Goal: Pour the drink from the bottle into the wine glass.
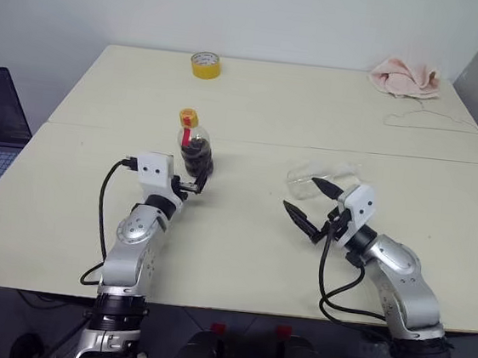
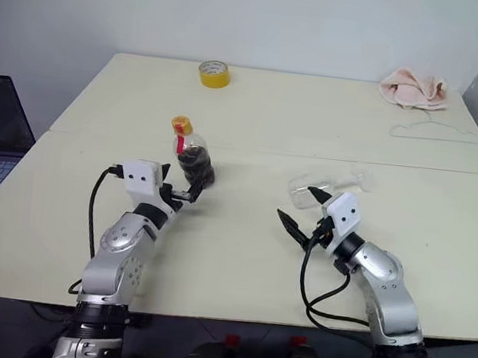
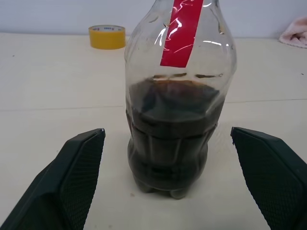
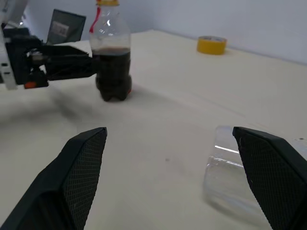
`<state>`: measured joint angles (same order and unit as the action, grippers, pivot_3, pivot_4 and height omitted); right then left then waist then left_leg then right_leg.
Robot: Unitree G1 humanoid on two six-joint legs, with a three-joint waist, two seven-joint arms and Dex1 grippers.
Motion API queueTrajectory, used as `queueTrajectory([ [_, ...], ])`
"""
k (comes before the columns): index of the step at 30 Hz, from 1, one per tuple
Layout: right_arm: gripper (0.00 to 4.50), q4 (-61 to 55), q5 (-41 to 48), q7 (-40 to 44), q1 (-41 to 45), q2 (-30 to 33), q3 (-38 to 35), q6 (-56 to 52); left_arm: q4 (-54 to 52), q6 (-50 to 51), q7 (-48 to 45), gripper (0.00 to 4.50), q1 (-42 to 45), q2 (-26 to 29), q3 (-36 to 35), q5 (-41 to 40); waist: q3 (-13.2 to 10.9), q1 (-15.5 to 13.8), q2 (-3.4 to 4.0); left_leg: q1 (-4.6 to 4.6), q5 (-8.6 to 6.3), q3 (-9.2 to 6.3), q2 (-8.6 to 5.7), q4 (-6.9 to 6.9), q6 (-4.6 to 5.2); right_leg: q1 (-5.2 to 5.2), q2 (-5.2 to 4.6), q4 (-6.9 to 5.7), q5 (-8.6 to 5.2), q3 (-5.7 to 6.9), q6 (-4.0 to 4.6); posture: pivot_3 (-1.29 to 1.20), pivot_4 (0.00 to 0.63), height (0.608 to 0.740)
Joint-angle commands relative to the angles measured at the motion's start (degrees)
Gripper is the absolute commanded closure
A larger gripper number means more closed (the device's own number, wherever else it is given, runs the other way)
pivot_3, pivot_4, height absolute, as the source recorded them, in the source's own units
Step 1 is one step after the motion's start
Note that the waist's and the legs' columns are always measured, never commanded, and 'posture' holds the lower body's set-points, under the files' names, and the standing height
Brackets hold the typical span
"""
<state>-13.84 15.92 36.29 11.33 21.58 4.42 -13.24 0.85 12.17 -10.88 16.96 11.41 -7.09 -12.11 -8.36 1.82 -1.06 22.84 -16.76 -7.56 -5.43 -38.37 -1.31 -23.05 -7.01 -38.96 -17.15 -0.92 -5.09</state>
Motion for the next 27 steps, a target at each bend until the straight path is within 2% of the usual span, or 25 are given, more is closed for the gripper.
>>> queueTrajectory([
  [1,0.0,-2.6,1.2,0.9,1.1,0.2,-0.1,-0.4,2.1,-2.1,-0.8,0.03,2.4,0.8,-0.2,0.9,0.0,0.0,0.0,0.0,0.0,0.0,-0.01,0.0,0.0,0.0,-0.01,0.0,0.0,0.0,0.0,0.0,0.15,0.74],
  [21,0.0,-2.0,1.6,0.9,1.7,1.7,-1.3,-1.6,21.9,-13.4,-3.9,0.03,15.1,0.0,0.7,3.4,0.0,0.0,-0.03,0.08,0.0,-0.04,-0.03,-0.14,0.0,-0.02,-0.02,-0.03,0.0,0.06,0.0,0.0,0.15,0.74],
  [24,0.0,-2.1,1.6,0.9,1.5,1.7,-1.3,-1.6,22.4,-14.2,-4.3,0.61,15.4,-0.5,0.9,3.4,0.0,-0.1,-0.03,0.08,0.0,-0.05,-0.04,-0.15,0.0,-0.02,-0.02,-0.04,0.0,0.07,0.0,0.0,0.15,0.74],
  [27,0.0,-2.2,1.6,0.8,1.6,1.7,-1.4,-1.7,22.2,-14.4,-3.7,1.46,14.7,-1.0,0.8,3.4,0.0,-0.1,-0.03,0.12,0.0,-0.08,-0.05,-0.23,0.0,-0.01,-0.03,-0.03,0.0,0.07,0.0,0.0,0.15,0.74],
])
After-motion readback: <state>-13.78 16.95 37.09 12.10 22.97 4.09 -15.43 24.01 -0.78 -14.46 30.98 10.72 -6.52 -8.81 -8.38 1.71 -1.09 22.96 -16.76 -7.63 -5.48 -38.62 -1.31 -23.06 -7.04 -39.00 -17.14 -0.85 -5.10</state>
